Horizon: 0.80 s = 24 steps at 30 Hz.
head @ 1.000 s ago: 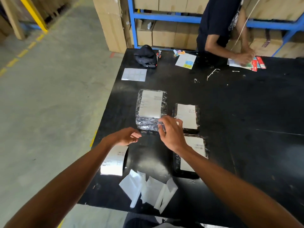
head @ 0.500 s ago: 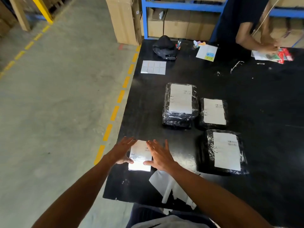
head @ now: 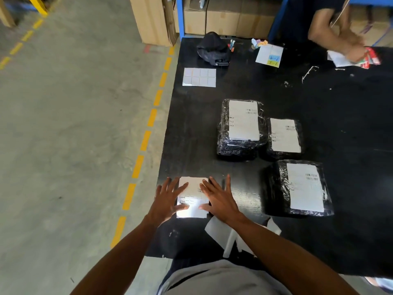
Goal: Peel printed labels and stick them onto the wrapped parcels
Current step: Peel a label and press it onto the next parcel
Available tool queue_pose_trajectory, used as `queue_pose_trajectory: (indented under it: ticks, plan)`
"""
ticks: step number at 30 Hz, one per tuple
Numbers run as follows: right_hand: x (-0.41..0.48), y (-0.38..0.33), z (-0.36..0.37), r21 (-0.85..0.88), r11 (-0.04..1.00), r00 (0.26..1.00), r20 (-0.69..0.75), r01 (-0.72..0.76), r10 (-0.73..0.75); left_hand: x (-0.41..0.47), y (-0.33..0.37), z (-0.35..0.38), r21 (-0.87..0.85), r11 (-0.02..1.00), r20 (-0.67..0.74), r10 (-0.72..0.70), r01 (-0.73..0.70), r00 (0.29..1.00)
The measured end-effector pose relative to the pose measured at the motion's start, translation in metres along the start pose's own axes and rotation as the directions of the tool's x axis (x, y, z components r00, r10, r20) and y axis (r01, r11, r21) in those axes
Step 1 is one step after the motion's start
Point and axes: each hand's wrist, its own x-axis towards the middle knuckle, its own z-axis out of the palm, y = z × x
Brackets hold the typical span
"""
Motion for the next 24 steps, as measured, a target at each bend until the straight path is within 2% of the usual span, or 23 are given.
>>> queue_pose_trajectory:
  ticks: [4,7,10,13,15,16,18,19,20,21,24]
  plan:
    - [-0.007,0.001,0.003,-0.035,0.999,0.991,-0.129,0.026,-0.03,-0.002,0.005,-0.007,-0.021,0.999,-0.093,0.045,-0.047,0.995]
    - [-0.01,0.004,0.001,-0.002,1.0,0.975,-0.221,0.029,-0.028,-0.003,0.018,-0.016,-0.133,0.991,-0.067,-0.007,-0.002,0.998]
    - [-0.016,0.009,-0.01,0.08,0.996,0.959,-0.282,0.026,-0.002,-0.003,0.044,-0.031,-0.4,0.915,-0.034,-0.075,0.055,0.997]
    - [-0.023,0.014,-0.031,0.3,0.954,0.956,-0.278,-0.004,0.092,0.007,0.073,-0.046,-0.576,0.815,-0.101,-0.154,0.069,0.983]
    - [-0.026,0.024,-0.044,0.554,0.832,0.964,-0.218,-0.006,0.152,0.016,0.088,-0.059,-0.657,0.752,-0.165,-0.208,0.05,0.964]
    - [-0.027,0.03,-0.055,0.708,0.707,0.967,-0.185,0.007,0.176,0.022,0.095,-0.066,-0.723,0.691,-0.185,-0.219,0.018,0.958]
    - [-0.029,0.045,-0.08,0.938,0.347,0.972,-0.092,0.011,0.216,0.031,0.108,-0.082,-0.819,0.572,-0.198,-0.203,-0.048,0.959]
    - [-0.033,0.056,-0.094,0.979,0.203,0.974,-0.038,-0.009,0.224,0.034,0.118,-0.091,-0.829,0.554,-0.211,-0.176,-0.08,0.962]
    - [-0.037,0.067,-0.108,0.991,0.125,0.973,0.008,-0.038,0.232,0.038,0.125,-0.098,-0.834,0.542,-0.211,-0.145,-0.101,0.967]
    - [-0.041,0.08,-0.122,0.992,0.112,0.969,0.025,-0.054,0.246,0.043,0.134,-0.104,-0.837,0.536,-0.202,-0.115,-0.111,0.973]
    - [-0.056,0.115,-0.152,0.973,0.227,0.96,-0.032,-0.033,0.278,0.056,0.159,-0.113,-0.864,0.496,-0.124,-0.055,-0.081,0.991]
